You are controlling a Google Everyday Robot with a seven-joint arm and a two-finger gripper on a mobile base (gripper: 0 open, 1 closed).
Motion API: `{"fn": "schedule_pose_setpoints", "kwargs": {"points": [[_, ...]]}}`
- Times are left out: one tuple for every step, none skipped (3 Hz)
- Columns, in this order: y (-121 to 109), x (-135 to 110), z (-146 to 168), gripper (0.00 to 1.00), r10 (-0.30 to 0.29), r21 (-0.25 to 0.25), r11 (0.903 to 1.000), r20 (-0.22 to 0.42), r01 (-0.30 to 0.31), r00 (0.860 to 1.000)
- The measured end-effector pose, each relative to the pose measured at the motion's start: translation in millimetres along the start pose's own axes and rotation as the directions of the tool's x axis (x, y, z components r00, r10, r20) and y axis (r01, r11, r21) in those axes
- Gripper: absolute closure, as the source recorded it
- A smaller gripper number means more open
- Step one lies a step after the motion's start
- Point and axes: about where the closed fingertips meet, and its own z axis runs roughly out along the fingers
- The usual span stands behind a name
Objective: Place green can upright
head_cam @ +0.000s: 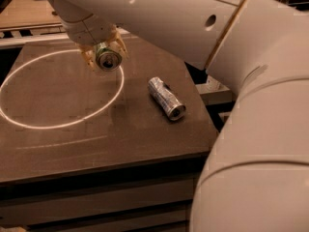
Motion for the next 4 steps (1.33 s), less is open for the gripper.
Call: {"fn": "schedule_pose_setpoints", "kwargs": {"points": [[5.6, -7.4, 0.8, 1.0, 0.102, -0.023, 0.9945, 0.025, -0.102, 0.994], [10.0, -13.4, 1.5, 1.0, 0.101, -0.042, 0.9942, 0.045, -0.099, 0.994], [20.0, -29.8, 4.9, 1.0, 0.225, -0.01, 0.9744, 0.021, -0.225, 0.974], [40.9, -53.4, 3.4, 1.0, 0.361, -0.055, 0.9317, 0.024, -0.359, 0.932]]}}
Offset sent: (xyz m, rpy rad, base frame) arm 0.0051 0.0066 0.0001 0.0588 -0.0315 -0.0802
